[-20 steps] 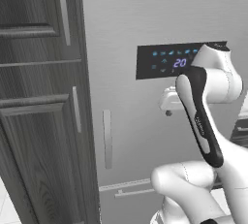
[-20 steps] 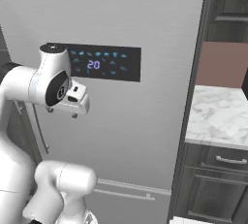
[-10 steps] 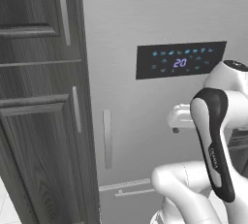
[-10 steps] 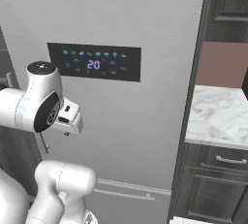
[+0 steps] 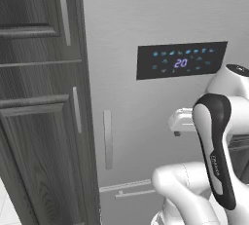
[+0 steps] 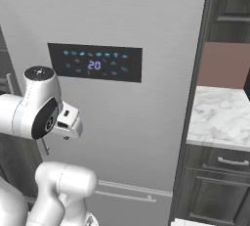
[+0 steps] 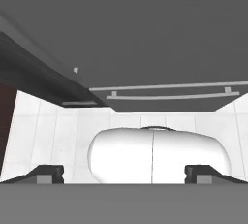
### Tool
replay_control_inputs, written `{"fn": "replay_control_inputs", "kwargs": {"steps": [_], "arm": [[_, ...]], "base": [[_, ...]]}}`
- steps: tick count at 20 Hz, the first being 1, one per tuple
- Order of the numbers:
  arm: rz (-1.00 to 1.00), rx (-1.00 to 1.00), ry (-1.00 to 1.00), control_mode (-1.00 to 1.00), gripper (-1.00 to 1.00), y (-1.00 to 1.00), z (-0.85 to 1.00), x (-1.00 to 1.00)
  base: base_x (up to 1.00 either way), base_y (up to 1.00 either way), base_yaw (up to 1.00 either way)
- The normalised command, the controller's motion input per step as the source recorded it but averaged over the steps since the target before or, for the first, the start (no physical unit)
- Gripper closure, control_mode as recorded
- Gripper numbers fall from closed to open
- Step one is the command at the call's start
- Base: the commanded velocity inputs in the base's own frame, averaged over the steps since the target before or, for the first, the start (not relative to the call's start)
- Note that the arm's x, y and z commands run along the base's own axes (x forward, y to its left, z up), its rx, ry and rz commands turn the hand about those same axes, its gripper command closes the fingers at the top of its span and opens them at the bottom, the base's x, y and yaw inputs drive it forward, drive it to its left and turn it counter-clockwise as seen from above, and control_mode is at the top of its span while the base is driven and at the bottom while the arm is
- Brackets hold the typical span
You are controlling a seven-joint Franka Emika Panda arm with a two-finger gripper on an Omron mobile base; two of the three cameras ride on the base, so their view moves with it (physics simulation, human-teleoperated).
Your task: Navigate to the stove.
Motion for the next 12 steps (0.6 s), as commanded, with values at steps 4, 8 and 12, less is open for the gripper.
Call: {"fn": "replay_control_inputs", "kwargs": {"steps": [4, 8, 12], "arm": [[0.0, 0.0, 0.0, 1.0, -1.0, 0.0, 0.0, 0.0], [0.0, 0.0, 0.0, 1.0, -1.0, 0.0, 0.0, 0.0], [0.0, 0.0, 0.0, 1.0, -1.0, 0.0, 0.0, 0.0]], "base": [[-0.49, 0.0, 0.0], [-1.0, 0.0, -0.03], [-1.0, -0.01, -0.24]]}}
